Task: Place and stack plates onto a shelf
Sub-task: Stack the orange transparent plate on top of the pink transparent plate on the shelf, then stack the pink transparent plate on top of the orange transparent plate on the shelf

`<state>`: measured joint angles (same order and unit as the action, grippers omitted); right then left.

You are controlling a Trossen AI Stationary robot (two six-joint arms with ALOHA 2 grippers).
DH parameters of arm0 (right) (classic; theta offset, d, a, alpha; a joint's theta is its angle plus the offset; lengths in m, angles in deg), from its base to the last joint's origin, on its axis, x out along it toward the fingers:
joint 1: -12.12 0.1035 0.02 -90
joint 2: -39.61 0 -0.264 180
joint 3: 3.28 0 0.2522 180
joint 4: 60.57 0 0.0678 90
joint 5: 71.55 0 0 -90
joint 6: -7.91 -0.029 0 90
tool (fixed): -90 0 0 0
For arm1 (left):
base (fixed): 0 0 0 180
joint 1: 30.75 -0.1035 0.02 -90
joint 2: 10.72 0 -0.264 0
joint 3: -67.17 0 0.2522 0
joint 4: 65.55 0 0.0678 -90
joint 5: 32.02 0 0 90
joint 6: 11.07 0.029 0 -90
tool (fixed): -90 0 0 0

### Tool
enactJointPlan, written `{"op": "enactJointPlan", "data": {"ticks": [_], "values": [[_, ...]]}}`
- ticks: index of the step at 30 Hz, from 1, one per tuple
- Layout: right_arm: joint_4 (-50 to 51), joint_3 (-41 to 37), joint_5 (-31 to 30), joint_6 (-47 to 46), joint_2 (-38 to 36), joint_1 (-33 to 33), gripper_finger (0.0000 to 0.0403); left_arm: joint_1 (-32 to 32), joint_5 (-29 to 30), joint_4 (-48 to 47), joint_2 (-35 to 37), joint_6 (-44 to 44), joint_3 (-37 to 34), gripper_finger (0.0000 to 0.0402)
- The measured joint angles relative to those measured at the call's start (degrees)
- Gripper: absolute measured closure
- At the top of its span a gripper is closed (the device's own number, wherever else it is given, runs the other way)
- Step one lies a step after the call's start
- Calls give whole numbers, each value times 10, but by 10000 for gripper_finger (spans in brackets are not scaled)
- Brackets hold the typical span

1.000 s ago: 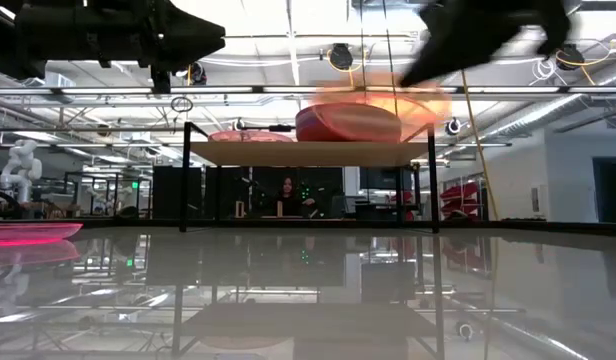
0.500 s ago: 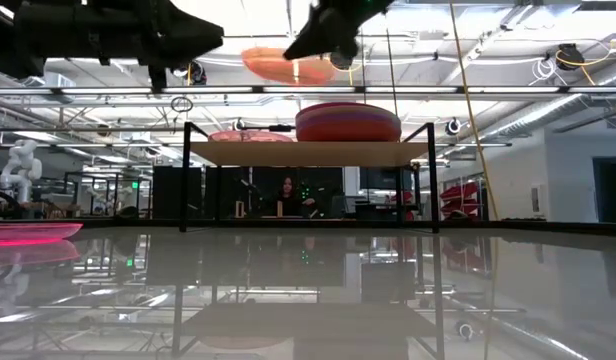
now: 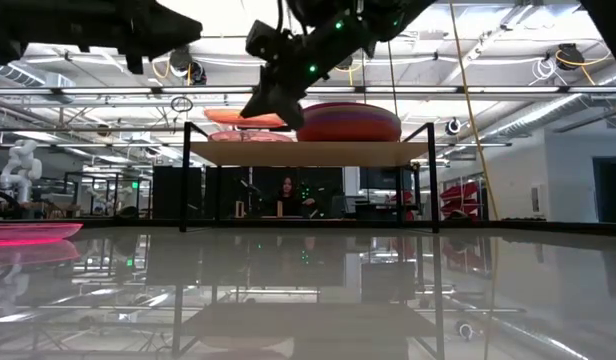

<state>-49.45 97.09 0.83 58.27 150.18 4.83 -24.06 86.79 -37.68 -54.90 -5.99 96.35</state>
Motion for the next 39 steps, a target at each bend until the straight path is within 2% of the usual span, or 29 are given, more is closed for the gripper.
{"op": "enactJointPlan", "data": {"ticks": [3,12,20,25,29,34,39], "values": [[-4,10,3,-11,12,-12,403,-5,4,-14,-2,0,0,304],[-6,10,75,-62,16,-41,397,-10,3,-30,-2,-9,0,304],[-6,10,70,-64,17,-43,339,-10,3,-41,-2,-26,0,304],[10,9,7,-54,-12,-25,304,-10,3,-43,-2,-38,0,304],[16,9,-73,-30,-60,6,292,-10,3,-48,-2,-58,0,304],[26,-13,-136,-26,-148,41,294,-7,2,-65,-2,-108,0,304],[54,-78,-156,-76,-272,90,302,31,-3,-102,-2,-125,0,304]]}}
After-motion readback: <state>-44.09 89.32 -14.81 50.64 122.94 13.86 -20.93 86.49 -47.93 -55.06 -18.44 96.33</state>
